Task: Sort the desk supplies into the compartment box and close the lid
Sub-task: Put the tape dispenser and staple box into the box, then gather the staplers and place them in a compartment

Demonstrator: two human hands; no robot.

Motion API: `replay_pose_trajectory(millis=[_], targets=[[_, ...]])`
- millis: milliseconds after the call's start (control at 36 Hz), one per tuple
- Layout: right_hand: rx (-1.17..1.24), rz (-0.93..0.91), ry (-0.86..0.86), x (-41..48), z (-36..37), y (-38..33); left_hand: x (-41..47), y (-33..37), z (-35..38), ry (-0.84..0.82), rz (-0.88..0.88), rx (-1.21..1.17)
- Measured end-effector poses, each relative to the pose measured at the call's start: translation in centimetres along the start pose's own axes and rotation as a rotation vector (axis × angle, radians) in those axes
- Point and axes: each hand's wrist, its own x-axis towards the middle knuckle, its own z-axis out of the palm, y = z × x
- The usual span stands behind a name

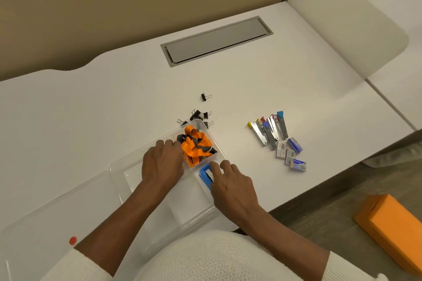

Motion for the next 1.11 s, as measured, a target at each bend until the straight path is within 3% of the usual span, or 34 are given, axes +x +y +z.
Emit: replay_pose_trajectory(millis=[167,361,611,778,1111], targets=[[0.199,0.132,0.213,0.2,-4.2,4.3,0.4,4.0,-3.4,0.176,0.116,-0.229],[0.345,0.385,0.390,2.8,-6.2,13.4,2.5,11.5,-5.2,0.041,0.107,-0.656],[0.354,0.527,0.257,7.1,-6.3,22.7,7.7,20.1,-3.1,-0.261,-0.101,-0.819],[0.386,0.463,0.109,9.6,-5.9,24.7,9.6,22.7,-2.4,-0.287,-0.191,-0.852],[0.343,0.399,0.048,12.3,-5.6,25.5,11.1,24.4,-2.6,-0.288,-0.319,-0.806]])
